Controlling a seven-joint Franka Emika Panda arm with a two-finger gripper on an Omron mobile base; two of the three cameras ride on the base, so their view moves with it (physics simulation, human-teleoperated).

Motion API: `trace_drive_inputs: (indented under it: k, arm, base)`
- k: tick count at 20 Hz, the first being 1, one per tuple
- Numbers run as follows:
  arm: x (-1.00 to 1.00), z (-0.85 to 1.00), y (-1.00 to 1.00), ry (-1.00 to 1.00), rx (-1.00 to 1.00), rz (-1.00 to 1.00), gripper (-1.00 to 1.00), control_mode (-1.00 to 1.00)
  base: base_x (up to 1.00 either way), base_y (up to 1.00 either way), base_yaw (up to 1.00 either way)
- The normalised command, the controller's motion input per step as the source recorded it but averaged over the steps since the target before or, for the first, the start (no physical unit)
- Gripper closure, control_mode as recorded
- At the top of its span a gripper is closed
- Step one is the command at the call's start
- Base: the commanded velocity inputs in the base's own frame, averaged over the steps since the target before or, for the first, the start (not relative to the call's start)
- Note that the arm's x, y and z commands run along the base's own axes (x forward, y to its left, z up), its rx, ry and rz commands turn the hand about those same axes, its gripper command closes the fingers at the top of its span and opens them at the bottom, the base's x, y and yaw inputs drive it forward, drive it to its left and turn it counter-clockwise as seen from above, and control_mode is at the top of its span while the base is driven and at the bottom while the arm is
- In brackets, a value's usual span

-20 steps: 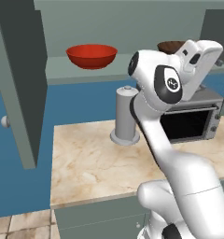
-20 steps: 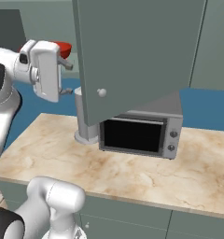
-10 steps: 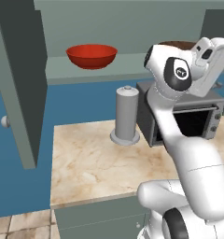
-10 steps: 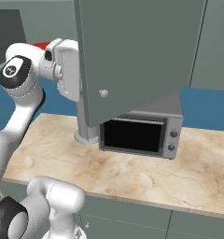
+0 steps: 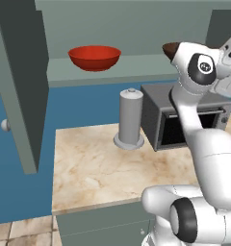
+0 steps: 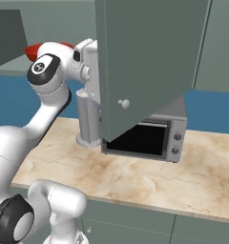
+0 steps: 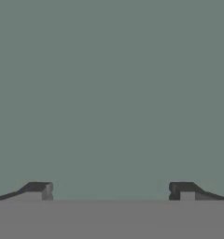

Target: Move the bowls from the cabinet to the plates on the dining table.

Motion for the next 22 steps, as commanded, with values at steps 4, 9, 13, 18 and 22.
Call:
trace_drive_inputs:
  k: [4, 9, 13, 18, 22]
  arm:
    - [-0.23, 0.00, -0.72, 0.00, 0.00, -0.13, -1.00, -1.00]
    - [-0.37, 0.00, -0.70, 0.00, 0.03, -0.11, -1.00, -1.00]
    - [-0.42, 0.00, -0.67, 0.00, 0.04, -0.11, -1.00, -1.00]
    - [-0.33, 0.00, -0.55, 0.00, 0.02, -0.10, -1.00, -1.00]
    - [-0.25, 0.00, -0.37, 0.00, 0.01, -0.06, -1.00, -1.00]
  base:
    - [0.00, 0.00, 0.00]
    - [0.00, 0.00, 0.00]
    - [0.00, 0.00, 0.00]
    - [0.00, 0.00, 0.00]
    - [0.00, 0.00, 0.00]
